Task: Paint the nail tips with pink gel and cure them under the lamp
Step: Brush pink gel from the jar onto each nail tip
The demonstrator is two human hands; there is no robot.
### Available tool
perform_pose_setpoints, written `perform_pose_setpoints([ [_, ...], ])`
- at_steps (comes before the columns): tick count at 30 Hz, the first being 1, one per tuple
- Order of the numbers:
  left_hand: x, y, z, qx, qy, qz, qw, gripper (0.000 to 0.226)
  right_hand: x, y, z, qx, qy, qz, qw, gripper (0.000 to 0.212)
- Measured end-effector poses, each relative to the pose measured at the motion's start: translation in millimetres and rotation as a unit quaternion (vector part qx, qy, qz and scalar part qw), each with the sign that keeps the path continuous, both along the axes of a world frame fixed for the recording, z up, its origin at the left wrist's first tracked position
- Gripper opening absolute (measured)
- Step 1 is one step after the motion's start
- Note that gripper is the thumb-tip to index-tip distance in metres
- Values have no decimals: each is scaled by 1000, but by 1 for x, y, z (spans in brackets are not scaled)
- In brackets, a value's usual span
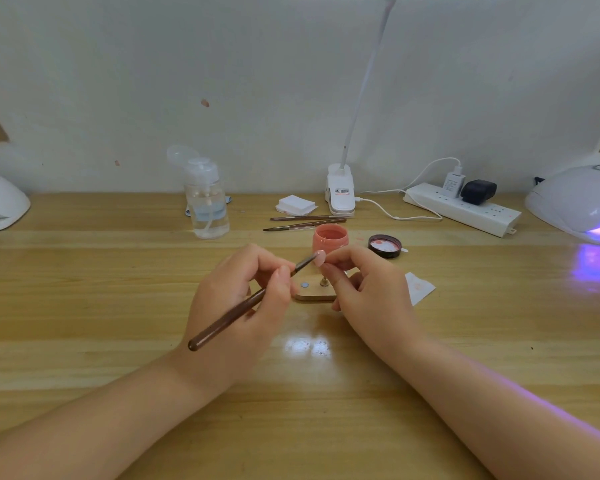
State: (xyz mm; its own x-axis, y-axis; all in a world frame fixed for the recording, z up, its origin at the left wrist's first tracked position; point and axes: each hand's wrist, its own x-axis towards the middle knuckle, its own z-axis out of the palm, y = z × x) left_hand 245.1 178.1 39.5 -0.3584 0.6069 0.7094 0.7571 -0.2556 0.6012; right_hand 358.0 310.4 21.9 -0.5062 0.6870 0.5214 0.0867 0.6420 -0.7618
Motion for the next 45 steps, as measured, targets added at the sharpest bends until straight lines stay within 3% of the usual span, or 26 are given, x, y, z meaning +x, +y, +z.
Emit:
perform_pose_setpoints([
  [6,-2,1,-2,-37,-3,-8,999,18,0,0,0,26,-16,7,1000,29],
  [17,1,2,3,5,-118,-23,993,15,-1,-1,0,17,-8,11,1000,16],
  [24,0,-1,3,-3,-114,-56,992,21,0,-1,1,1,3,23,1000,14],
  [34,-6,6,1,4,-175,-2,985,19,2,-1,2,-18,12,56,998,7],
  [45,1,1,3,2,-166,-84,983,19,1,1,1,-44,15,49,998,7],
])
